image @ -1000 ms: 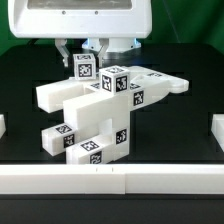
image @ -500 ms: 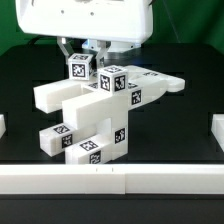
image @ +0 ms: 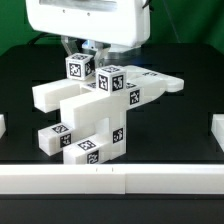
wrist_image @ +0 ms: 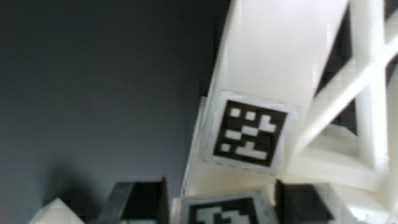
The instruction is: Assemble chair
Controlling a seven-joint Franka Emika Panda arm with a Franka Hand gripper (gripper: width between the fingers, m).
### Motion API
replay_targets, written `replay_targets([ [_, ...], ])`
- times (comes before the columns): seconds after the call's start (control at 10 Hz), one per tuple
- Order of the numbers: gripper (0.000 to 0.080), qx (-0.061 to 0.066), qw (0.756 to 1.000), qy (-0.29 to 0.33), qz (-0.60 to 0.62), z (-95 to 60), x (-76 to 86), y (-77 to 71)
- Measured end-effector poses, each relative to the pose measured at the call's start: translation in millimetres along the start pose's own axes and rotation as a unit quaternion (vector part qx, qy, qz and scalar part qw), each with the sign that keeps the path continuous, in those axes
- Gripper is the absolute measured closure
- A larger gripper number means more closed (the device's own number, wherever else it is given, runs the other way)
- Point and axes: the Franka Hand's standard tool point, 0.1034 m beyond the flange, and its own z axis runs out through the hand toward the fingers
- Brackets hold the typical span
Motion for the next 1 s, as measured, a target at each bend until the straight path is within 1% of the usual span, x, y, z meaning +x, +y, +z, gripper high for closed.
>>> replay_targets([
  [0.2, 0.0512, 0.003, 0.998, -0.002, 0.06, 0.2, -1.2, -1.7],
  [0.5, 0.0512, 0.003, 0.998, -0.002, 0.067, 0.3, -1.3, -1.8],
  [0.6, 0.0251, 0.001, 0.999, -0.001, 0.051, 0.1, -1.3, -1.9],
  [0.7, 0.0251, -0.002, 0.999, 0.001, 0.034, -0.5, -1.3, -2.9],
  [0.8, 0.017, -0.004, 1.0, 0.003, -0.026, -1.7, -0.4, -3.6],
  [1.0, 0.0154, -0.004, 0.996, 0.003, -0.086, -1.7, 0.1, -3.4],
])
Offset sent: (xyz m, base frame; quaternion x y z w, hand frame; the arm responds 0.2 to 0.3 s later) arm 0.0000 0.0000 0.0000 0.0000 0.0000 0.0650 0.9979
